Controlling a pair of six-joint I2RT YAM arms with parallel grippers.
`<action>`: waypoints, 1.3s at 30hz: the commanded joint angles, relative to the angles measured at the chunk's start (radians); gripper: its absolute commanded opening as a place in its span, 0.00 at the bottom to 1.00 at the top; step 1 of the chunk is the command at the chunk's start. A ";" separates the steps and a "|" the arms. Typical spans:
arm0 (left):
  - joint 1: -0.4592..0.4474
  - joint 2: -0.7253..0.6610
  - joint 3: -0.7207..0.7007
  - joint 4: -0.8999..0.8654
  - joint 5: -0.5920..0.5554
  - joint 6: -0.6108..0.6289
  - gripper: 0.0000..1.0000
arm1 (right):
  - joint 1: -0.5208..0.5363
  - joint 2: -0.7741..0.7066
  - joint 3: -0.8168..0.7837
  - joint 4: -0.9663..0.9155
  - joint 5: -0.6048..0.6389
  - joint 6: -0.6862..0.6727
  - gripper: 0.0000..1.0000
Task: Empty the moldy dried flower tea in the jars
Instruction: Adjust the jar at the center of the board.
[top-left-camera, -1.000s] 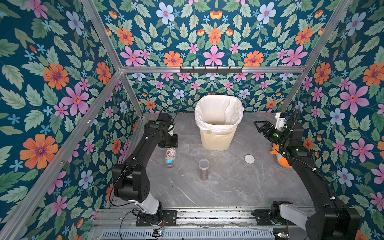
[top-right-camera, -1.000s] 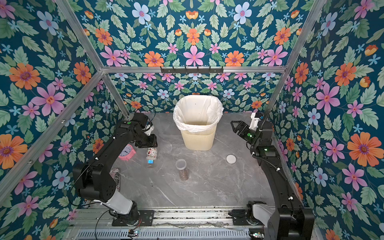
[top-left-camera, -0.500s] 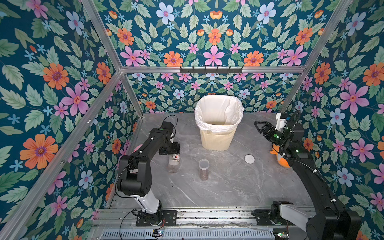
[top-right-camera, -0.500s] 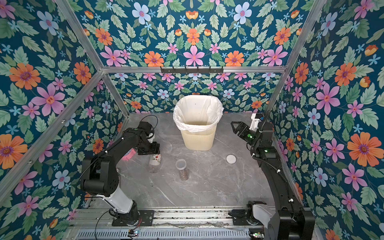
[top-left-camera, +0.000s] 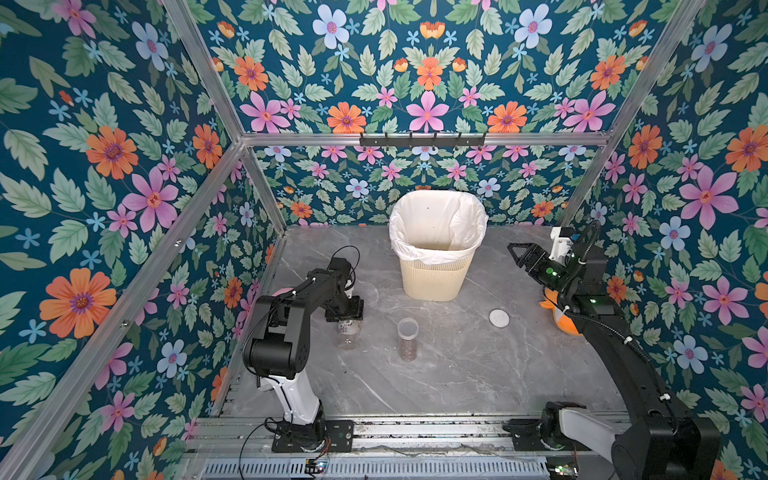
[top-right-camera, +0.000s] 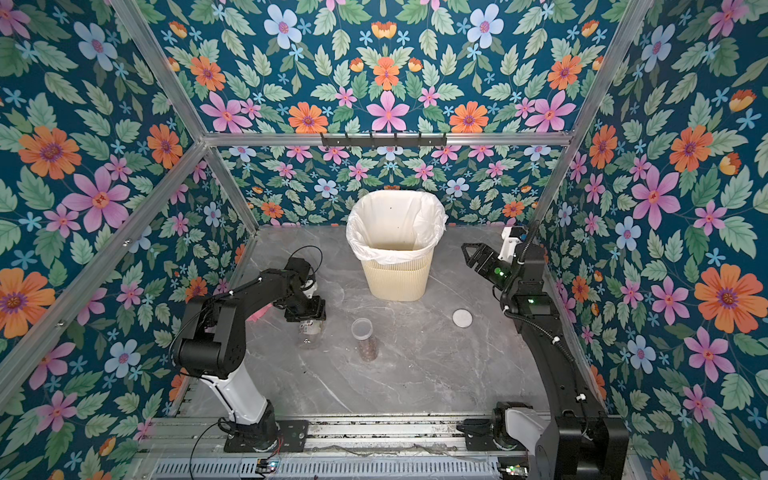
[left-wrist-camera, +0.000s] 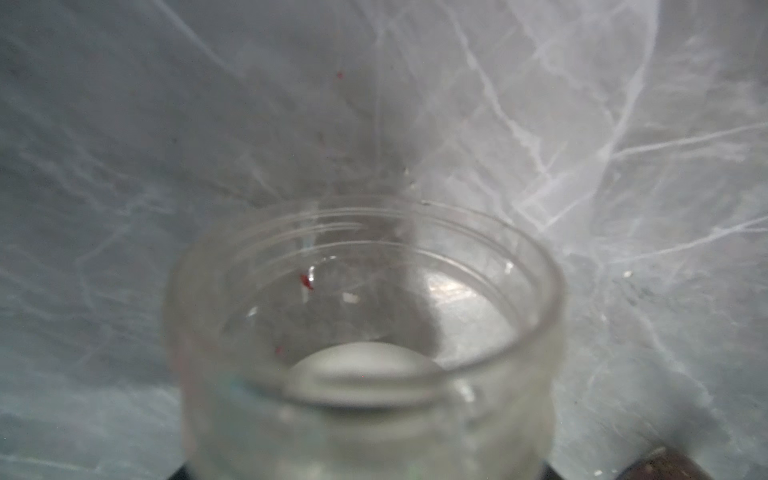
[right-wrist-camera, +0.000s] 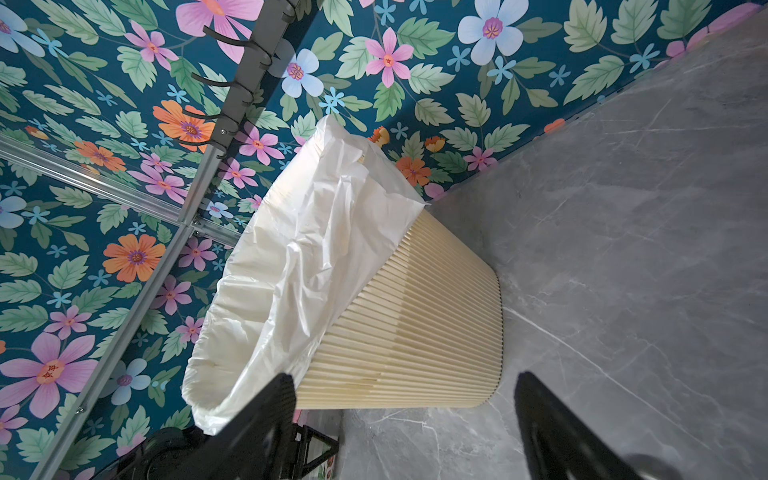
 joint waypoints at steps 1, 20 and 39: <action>0.001 -0.005 0.005 0.026 0.003 -0.006 0.65 | 0.001 -0.003 -0.001 0.028 -0.005 -0.002 0.84; -0.010 -0.525 -0.408 0.786 0.036 0.062 0.62 | 0.002 -0.012 -0.038 0.055 -0.019 -0.006 0.84; -0.355 -0.613 -1.106 2.069 -0.613 0.074 0.59 | 0.002 0.004 -0.017 0.055 -0.064 0.001 0.84</action>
